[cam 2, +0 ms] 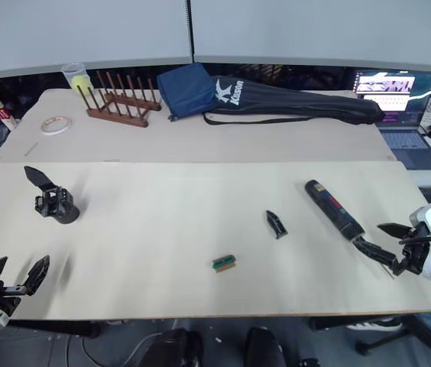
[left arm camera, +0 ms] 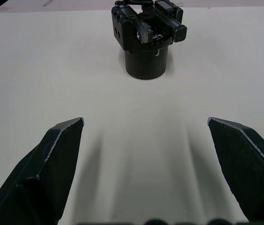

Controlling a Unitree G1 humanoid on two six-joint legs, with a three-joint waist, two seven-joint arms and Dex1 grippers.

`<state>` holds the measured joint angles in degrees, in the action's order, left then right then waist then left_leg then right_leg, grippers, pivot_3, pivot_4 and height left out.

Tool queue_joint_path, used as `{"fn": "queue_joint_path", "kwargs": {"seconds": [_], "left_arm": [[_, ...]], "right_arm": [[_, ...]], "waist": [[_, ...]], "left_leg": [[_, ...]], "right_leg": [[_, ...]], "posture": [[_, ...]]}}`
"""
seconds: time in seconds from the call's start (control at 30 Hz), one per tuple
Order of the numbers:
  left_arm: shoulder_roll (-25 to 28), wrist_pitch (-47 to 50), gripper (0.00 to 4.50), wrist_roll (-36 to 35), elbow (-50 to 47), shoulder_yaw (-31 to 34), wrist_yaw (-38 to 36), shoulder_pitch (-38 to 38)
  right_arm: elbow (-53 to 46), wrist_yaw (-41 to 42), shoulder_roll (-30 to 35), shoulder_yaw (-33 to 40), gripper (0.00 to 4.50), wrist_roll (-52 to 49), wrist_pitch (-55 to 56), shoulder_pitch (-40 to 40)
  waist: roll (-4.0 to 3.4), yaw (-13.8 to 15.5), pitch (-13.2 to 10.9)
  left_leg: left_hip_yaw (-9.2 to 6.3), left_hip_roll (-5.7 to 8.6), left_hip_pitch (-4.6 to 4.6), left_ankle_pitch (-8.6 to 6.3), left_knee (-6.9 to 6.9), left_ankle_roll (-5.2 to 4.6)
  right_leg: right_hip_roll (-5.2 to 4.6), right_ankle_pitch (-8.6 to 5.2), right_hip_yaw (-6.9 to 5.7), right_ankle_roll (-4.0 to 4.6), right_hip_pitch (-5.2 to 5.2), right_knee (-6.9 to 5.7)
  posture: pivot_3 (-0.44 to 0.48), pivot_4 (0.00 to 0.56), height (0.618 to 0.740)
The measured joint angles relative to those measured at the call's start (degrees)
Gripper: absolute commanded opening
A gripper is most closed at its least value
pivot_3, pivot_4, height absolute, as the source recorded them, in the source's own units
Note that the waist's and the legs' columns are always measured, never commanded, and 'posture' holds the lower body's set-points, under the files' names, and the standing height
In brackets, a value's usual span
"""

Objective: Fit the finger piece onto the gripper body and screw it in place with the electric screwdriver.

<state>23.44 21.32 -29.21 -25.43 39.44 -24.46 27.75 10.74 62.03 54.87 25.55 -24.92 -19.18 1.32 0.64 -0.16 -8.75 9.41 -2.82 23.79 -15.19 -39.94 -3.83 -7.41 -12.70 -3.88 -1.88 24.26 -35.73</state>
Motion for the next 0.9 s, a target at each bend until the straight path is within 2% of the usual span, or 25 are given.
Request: {"fn": "queue_joint_path", "kwargs": {"seconds": [0.13,0.27,0.47,0.63,0.9], "left_arm": [[0.81,0.16,4.5,0.05,0.38,-0.18,0.25,-1.32],[2.68,-0.03,4.5,2.03,2.63,-2.25,1.17,-6.46],[3.89,-0.57,4.5,5.21,10.78,-3.32,3.03,-12.98],[4.08,-2.37,4.5,6.65,17.68,-5.59,3.19,-20.62],[4.33,-6.58,4.5,10.24,29.4,-11.35,2.84,-30.54]], "right_arm": [[-2.23,0.26,0.0,-0.97,4.48,-0.1,-0.05,-2.66],[-11.76,1.42,-0.01,-5.76,4.48,-1.92,-0.98,-10.98],[-22.37,4.87,-0.83,-13.49,4.48,-8.36,-7.37,-17.22],[-27.25,5.23,-3.82,-17.92,4.48,-11.64,-10.38,-23.21],[-30.75,3.24,-7.06,-20.63,4.48,-13.37,-13.44,-24.86]], "waist": [[-0.02,-0.16,0.01],[-0.05,-0.57,0.03],[0.07,-0.17,0.02],[0.18,0.22,0.03],[0.3,0.4,0.04]], "left_leg": [[0.01,-0.01,-0.02,0.02,0.0,0.02],[-0.04,-0.06,-0.07,0.07,0.04,0.13],[-0.03,-0.01,0.0,0.19,0.05,0.41],[-0.05,-0.02,0.0,0.0,-0.04,0.12],[-0.01,-0.01,0.04,0.25,-0.02,0.52]], "right_leg": [[0.0,0.01,0.02,0.0,0.02,-0.06],[0.06,0.03,-0.03,-0.02,0.01,-0.12],[-0.02,0.2,-0.1,-0.32,0.02,-0.09],[-0.07,0.26,-0.12,-0.24,0.02,-0.05],[-0.06,0.31,-0.17,-0.31,0.04,-0.08]], "posture": [[0.0,0.15,0.74],[0.0,0.15,0.74],[0.0,0.15,0.74],[0.0,0.15,0.74],[0.0,0.15,0.74]]}}
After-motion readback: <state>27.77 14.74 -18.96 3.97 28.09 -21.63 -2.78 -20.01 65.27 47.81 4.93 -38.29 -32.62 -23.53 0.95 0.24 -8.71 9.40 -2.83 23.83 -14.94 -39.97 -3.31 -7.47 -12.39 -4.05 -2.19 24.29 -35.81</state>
